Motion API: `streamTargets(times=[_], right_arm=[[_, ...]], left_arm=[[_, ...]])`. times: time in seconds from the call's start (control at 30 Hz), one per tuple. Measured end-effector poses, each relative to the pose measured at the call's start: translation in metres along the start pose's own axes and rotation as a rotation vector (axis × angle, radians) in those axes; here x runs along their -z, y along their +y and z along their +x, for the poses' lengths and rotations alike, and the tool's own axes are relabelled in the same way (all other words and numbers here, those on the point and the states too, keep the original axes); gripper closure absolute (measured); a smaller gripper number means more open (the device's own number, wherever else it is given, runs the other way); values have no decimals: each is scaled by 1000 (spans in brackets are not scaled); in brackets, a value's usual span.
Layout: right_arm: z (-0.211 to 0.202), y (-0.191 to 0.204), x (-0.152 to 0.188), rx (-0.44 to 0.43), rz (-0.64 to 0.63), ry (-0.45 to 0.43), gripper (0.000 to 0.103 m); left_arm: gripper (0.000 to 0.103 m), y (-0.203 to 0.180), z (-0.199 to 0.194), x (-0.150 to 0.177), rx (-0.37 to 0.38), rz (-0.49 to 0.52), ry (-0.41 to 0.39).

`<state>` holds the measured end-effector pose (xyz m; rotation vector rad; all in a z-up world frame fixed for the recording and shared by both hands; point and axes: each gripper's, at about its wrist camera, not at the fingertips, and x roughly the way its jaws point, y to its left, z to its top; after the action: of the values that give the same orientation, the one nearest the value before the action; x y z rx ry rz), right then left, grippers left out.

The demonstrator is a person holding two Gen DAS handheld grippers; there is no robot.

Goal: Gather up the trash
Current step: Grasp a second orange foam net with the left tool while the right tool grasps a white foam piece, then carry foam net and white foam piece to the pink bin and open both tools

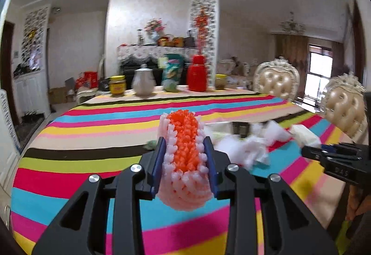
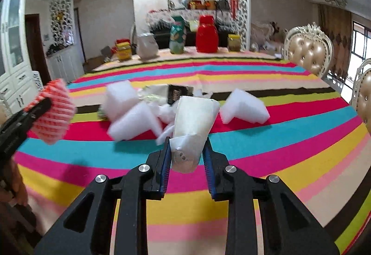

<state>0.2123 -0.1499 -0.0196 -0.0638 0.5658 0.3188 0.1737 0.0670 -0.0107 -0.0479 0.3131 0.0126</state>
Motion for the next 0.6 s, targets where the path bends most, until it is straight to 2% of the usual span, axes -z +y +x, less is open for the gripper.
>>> streamTargets(times=[0.1,0.4,0.6], right_arm=[[-23,3,5,-1,-12,-38,76],[-92,-4,36,4,-2,-117,76],[-143,-15,59,29,-7,-161,76]], left_arm=[[71,-24,-15,3,45,43,2],[71,-67,-54,13,78,83,-25],[70,-103,-91,18,135,129,-54]])
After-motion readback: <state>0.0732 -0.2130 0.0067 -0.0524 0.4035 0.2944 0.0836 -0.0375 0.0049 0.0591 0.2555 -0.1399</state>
